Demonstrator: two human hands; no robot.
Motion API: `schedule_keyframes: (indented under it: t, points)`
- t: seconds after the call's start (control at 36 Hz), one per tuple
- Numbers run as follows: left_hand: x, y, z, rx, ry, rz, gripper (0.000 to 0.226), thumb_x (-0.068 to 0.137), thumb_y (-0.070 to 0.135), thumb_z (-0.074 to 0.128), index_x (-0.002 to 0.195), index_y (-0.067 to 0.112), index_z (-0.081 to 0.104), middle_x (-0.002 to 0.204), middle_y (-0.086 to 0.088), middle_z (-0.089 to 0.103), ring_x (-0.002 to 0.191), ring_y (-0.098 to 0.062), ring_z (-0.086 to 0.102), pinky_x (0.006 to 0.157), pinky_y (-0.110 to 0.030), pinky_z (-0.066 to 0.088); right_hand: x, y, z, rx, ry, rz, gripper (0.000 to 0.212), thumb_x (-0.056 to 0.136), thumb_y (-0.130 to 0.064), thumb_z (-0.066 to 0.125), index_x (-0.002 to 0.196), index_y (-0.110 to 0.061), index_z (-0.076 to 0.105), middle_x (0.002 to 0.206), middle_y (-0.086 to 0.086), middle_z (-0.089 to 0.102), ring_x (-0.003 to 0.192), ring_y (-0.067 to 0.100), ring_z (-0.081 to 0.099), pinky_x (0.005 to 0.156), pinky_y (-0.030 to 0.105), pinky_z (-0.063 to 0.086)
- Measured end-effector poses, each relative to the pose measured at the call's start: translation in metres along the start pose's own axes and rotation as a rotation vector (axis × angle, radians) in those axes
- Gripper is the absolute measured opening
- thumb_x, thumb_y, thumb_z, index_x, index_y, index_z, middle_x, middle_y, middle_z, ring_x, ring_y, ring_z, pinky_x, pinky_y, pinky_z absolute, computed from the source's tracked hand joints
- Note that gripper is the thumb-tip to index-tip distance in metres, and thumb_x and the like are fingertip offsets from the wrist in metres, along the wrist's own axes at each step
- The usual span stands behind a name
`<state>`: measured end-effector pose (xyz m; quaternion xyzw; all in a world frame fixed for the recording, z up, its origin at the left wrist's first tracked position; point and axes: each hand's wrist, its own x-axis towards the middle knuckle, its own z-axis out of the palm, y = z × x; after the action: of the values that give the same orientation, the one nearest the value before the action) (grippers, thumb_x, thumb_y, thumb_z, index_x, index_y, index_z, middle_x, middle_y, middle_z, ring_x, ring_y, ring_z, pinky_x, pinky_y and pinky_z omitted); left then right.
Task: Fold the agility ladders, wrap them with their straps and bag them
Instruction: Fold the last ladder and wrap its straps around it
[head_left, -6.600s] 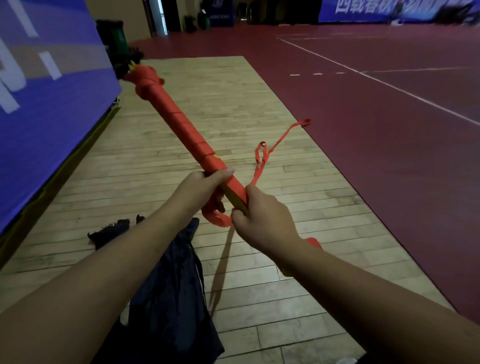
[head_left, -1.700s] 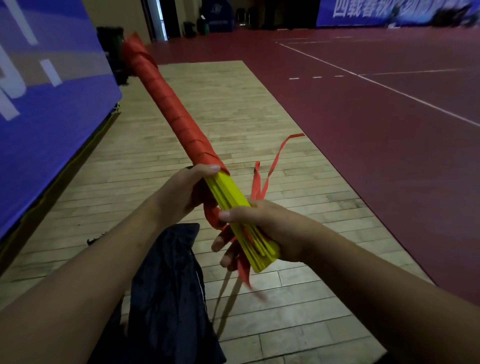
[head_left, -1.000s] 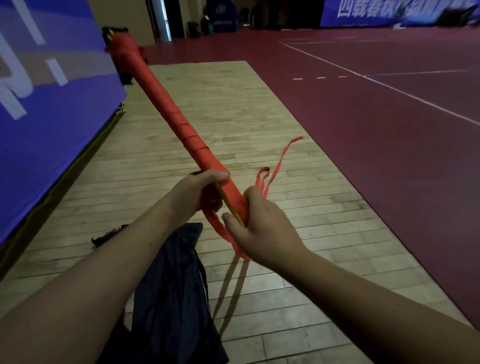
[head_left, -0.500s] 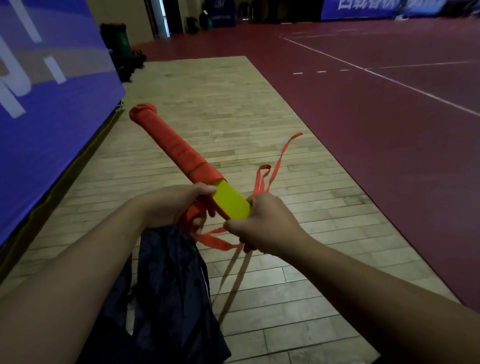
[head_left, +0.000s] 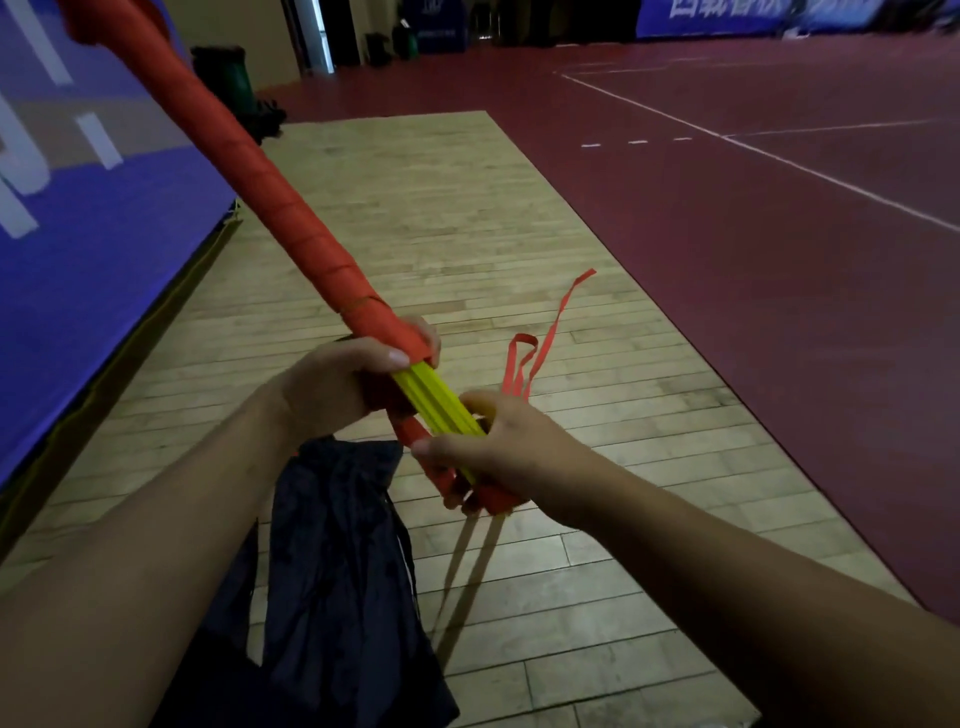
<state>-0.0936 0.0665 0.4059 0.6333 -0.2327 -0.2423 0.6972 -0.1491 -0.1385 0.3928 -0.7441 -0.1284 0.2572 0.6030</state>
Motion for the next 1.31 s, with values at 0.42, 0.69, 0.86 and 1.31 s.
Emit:
schedule_keyframes:
  t: [0.42, 0.69, 0.86, 1.31]
  points:
    - [-0.004, -0.003, 0.003, 0.094, 0.207, -0.437, 0.071, 0.079, 0.060, 0.063, 0.117, 0.000, 0.066, 0.076, -0.014, 0.059, 0.058, -0.021, 0.056, 0.056, -0.029, 0.051, 0.013, -0.001, -0.006, -0.461, 0.365, -0.155, 0.032, 0.082, -0.042, 0.080, 0.074, -0.015, 0.065, 0.058, -0.001, 0.064, 0.052, 0.015, 0.062, 0.053, 0.038, 0.052]
    - [0.018, -0.010, 0.032, 0.088, 0.443, -0.240, 0.041, 0.080, 0.050, 0.072, 0.085, 0.013, 0.056, 0.063, 0.002, 0.047, 0.057, -0.012, 0.046, 0.055, -0.023, 0.044, 0.009, 0.010, 0.013, -1.084, 0.661, -0.374, 0.049, 0.093, -0.057, 0.058, 0.113, -0.013, 0.050, 0.092, -0.001, 0.053, 0.071, 0.015, 0.051, 0.066, 0.033, 0.051]
    - [0.003, 0.002, 0.006, 0.009, 0.254, -0.117, 0.033, 0.056, 0.034, 0.076, 0.080, 0.013, 0.067, 0.077, -0.006, 0.057, 0.071, -0.021, 0.054, 0.068, -0.031, 0.047, 0.010, -0.006, 0.009, -0.054, 0.159, -0.065, 0.042, 0.089, -0.029, 0.073, 0.115, -0.019, 0.042, 0.100, 0.008, 0.065, 0.077, 0.028, 0.073, 0.064, 0.038, 0.061]
    - [0.007, 0.008, 0.012, 0.363, 0.342, -0.332, 0.057, 0.085, 0.059, 0.063, 0.099, 0.003, 0.061, 0.065, -0.014, 0.064, 0.054, -0.025, 0.063, 0.057, -0.033, 0.050, 0.014, -0.008, 0.002, -0.342, 0.396, -0.045, 0.031, 0.079, -0.023, 0.074, 0.075, 0.006, 0.063, 0.058, 0.009, 0.067, 0.047, 0.020, 0.067, 0.054, 0.048, 0.060]
